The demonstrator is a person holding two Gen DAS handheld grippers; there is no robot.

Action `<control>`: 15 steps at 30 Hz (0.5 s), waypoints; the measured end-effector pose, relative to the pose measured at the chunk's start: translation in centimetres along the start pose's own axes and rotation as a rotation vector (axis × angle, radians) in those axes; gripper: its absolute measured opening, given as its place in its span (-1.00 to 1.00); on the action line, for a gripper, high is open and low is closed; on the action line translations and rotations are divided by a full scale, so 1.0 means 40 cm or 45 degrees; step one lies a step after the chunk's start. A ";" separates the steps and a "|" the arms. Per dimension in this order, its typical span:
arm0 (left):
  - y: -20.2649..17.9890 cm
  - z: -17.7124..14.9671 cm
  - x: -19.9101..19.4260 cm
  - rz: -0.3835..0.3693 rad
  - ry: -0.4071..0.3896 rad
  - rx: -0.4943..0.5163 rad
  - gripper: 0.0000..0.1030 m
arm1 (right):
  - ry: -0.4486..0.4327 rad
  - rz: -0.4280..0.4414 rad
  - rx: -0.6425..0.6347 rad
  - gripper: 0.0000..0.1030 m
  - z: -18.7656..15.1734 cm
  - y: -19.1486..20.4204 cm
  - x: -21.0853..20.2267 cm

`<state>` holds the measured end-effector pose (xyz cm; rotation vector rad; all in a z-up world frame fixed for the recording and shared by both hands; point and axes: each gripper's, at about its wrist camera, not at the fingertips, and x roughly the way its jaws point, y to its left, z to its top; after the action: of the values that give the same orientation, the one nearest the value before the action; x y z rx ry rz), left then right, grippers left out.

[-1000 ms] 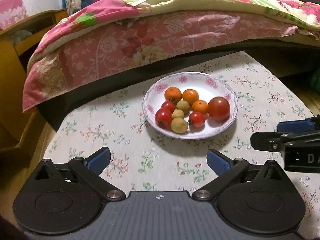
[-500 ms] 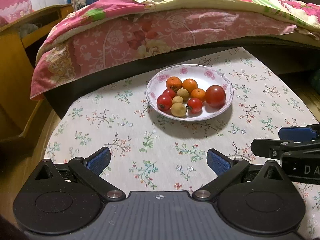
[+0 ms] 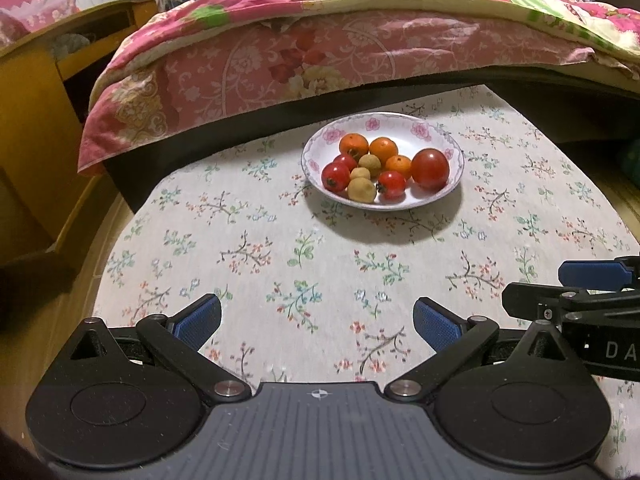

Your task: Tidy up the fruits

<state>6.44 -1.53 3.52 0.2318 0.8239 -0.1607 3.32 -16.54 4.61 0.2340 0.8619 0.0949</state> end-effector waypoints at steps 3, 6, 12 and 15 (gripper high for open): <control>0.001 -0.013 -0.008 0.001 0.010 -0.002 1.00 | 0.009 -0.001 -0.001 -0.02 -0.013 0.004 -0.008; 0.002 -0.022 -0.017 0.004 0.015 -0.004 1.00 | 0.022 -0.009 0.004 -0.02 -0.028 0.008 -0.015; -0.005 -0.038 -0.036 0.015 0.019 0.005 1.00 | 0.035 -0.030 0.007 -0.01 -0.051 0.011 -0.028; -0.006 -0.047 -0.046 0.019 0.021 0.011 1.00 | 0.034 -0.036 0.007 -0.01 -0.060 0.014 -0.037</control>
<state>3.83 -1.17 3.62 0.2475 0.8376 -0.1488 0.54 -15.87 4.31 0.2255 0.8916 0.0692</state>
